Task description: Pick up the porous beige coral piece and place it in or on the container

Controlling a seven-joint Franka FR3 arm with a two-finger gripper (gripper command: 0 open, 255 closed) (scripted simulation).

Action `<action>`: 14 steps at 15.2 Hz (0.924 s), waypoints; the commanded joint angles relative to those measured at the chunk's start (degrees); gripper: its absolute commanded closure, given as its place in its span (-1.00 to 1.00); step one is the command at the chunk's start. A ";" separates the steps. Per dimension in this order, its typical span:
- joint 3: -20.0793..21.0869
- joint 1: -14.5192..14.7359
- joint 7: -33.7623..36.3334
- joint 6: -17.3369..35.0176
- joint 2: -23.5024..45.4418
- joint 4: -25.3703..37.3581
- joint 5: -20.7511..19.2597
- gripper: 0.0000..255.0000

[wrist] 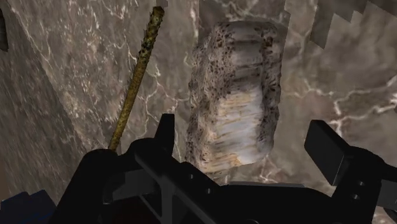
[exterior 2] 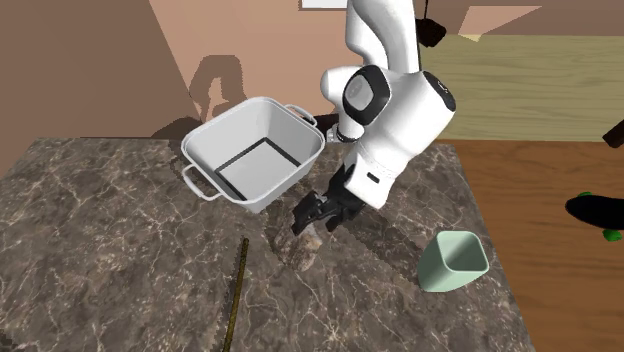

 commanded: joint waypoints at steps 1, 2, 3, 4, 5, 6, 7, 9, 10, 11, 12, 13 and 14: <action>-0.28 -0.50 1.29 1.75 0.82 -0.57 -1.26 -1.00; -0.54 -0.71 1.47 2.48 1.37 -0.66 -1.60 -1.00; -0.80 -0.91 1.65 3.22 1.92 -0.73 -1.93 -1.00; -1.20 -1.24 1.94 4.37 2.82 -0.81 -2.46 -1.00; -1.20 -1.24 1.94 4.37 2.81 -0.82 -2.46 -1.00; -1.20 -1.24 1.94 4.37 2.82 -0.82 -2.46 -1.00; -1.20 -1.24 1.94 4.37 2.82 -0.81 -2.46 -1.00; -1.20 -1.24 1.94 4.37 2.82 -0.81 -2.46 -1.00; -1.20 -1.24 1.94 4.37 2.82 -0.81 -2.46 -1.00; -1.20 -1.24 1.94 4.37 2.82 -0.81 -2.46 -1.00; -1.20 -1.24 1.94 4.36 2.82 -0.81 -2.45 -1.00; -1.20 -1.24 1.94 4.36 2.82 -0.81 -2.45 1.00; -1.20 -1.24 1.94 4.36 2.82 -0.81 -2.45 1.00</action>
